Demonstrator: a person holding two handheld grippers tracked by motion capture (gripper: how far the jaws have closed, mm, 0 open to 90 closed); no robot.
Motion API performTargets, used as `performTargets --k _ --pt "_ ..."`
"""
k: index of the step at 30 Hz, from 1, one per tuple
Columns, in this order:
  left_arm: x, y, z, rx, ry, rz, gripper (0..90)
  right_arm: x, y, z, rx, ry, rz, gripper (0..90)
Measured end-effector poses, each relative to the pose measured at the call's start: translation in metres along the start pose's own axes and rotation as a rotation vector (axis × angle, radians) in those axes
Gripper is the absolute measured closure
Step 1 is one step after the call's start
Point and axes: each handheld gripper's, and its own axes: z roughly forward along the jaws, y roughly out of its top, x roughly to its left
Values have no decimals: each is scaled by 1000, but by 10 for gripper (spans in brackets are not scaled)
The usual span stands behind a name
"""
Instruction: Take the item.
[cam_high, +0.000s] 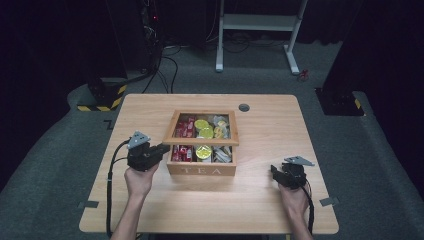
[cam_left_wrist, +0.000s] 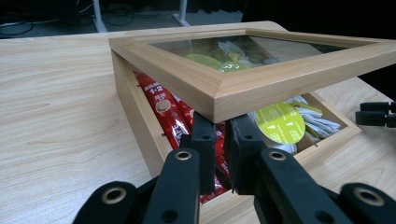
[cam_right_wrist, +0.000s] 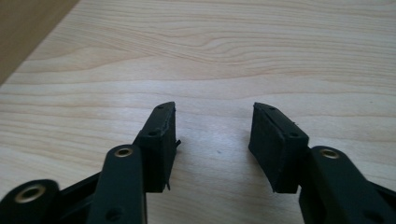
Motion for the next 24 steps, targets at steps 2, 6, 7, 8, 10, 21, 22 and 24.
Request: performTargets --k 2,6,7,8,10,21,22,24 --pt "0 1 0 1 -1 1 825 2 0 -2 -10 21 -5 538" --pt "1 3 -1 -5 -3 5 824 6 1 -7 -35 82 5 574" --pt "1 4 -1 -6 -4 2 825 6 1 -8 -42 99 5 576" --pt "1 4 -1 -7 -6 0 825 7 2 -10 -49 114 2 576" --pt "1 4 -1 -6 -9 0 824 11 3 -14 -69 154 11 580" --pt "3 5 1 -6 -20 1 825 39 22 -23 -110 289 -17 597" --pt "3 5 1 -5 -21 2 825 42 24 -23 -114 300 -24 601" --pt "3 6 1 -4 -21 4 825 48 28 -24 -120 320 -29 607"
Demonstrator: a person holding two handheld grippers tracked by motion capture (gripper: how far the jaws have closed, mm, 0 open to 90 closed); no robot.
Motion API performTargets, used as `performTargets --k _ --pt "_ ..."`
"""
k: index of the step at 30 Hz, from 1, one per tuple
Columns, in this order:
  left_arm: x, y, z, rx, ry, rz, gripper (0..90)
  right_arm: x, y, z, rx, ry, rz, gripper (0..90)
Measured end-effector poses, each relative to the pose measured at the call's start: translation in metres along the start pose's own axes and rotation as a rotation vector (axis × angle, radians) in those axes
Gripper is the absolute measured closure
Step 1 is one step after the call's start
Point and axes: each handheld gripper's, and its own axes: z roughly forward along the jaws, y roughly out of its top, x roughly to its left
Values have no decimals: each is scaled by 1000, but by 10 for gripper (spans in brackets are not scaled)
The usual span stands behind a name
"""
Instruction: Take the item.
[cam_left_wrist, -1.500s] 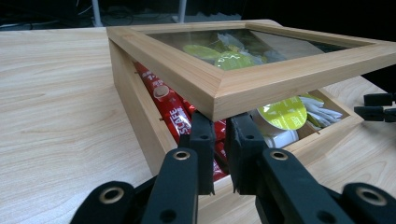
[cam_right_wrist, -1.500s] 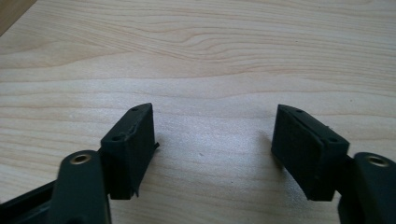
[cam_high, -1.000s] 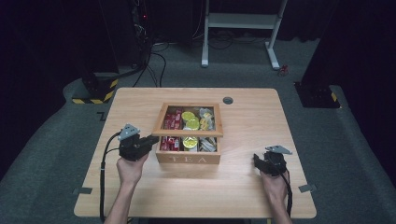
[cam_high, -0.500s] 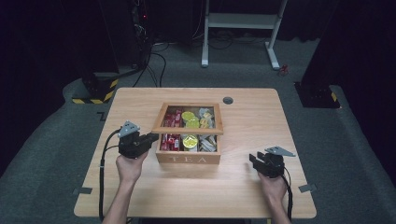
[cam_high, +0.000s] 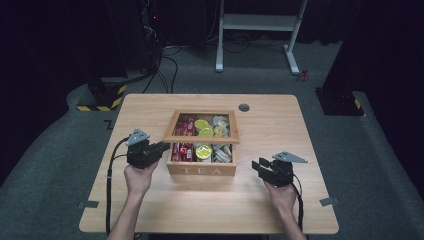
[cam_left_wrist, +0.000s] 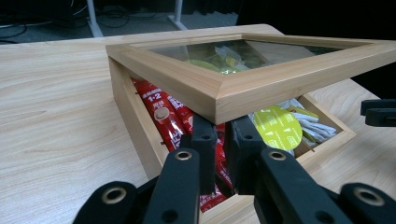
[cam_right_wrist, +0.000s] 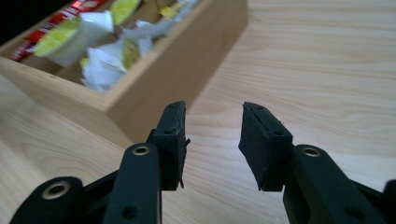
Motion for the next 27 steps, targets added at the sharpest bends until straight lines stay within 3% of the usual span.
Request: performTargets --k 7,27 --pt "1 5 0 -4 0 9 825 21 14 7 -22 67 -34 633" --pt "2 18 -1 -5 3 23 825 56 36 31 -22 145 -101 640"
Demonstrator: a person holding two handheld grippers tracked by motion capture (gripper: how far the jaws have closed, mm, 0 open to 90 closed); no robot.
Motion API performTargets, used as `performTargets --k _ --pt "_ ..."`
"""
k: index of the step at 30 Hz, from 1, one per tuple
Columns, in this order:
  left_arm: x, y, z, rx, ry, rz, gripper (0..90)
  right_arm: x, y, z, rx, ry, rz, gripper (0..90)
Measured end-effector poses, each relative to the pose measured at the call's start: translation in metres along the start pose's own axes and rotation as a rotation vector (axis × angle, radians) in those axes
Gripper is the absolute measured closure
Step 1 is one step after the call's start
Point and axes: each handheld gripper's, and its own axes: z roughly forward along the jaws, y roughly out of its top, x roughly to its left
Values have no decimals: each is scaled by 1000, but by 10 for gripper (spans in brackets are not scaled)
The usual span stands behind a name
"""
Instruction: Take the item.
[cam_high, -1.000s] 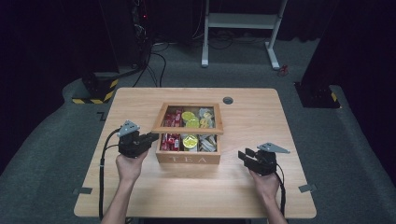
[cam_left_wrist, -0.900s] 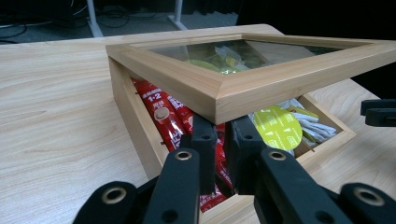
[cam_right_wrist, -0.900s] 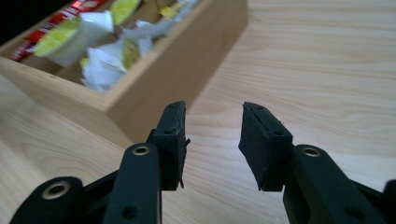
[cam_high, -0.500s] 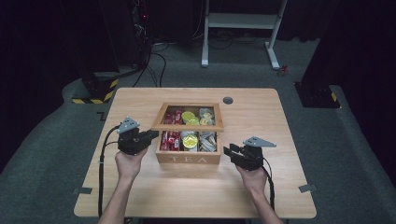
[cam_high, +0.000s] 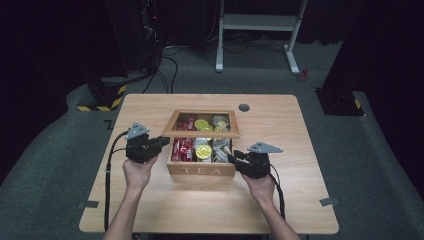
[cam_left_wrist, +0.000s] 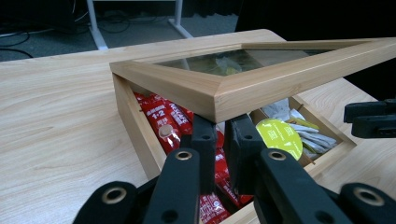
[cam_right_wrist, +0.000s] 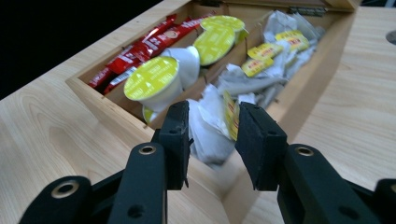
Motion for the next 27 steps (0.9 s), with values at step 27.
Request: performTargets --k 27 --pt "0 8 1 8 2 -1 824 37 15 53 2 4 -129 369"
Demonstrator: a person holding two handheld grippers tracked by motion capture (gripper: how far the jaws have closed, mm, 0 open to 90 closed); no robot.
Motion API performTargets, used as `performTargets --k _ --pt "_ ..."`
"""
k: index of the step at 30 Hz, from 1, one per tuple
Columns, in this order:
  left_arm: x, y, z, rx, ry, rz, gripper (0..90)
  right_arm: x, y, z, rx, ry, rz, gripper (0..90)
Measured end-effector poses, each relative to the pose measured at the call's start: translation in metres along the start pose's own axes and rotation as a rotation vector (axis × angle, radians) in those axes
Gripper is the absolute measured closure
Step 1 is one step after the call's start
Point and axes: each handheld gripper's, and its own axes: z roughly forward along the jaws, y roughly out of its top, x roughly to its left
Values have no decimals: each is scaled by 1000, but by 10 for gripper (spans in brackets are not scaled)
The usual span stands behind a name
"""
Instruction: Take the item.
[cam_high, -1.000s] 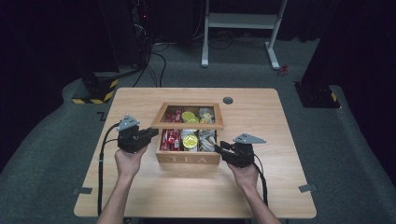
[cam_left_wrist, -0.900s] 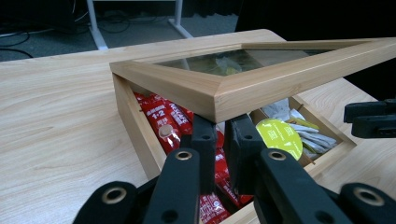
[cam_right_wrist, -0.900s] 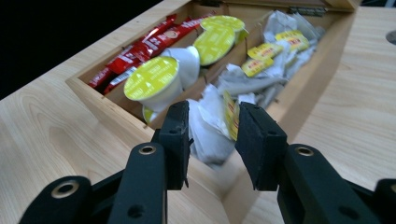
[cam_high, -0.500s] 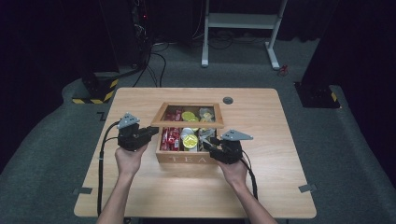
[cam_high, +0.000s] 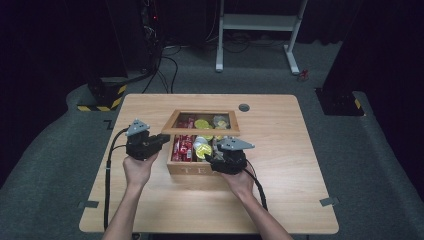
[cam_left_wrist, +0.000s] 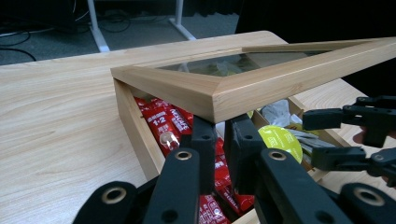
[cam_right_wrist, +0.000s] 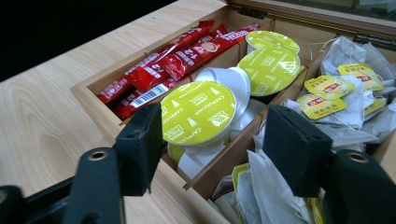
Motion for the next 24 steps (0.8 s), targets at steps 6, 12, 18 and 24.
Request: performTargets --k 6,12,18,24 --pt "0 1 0 -1 -3 0 824 6 1 9 9 -10 -42 307" --pt "1 2 0 -1 -2 1 824 16 6 21 30 -21 -100 262" --pt "1 3 0 0 -4 2 824 20 9 30 49 -40 -127 255" --pt "1 2 0 0 -6 3 824 22 9 37 73 -62 -154 257"
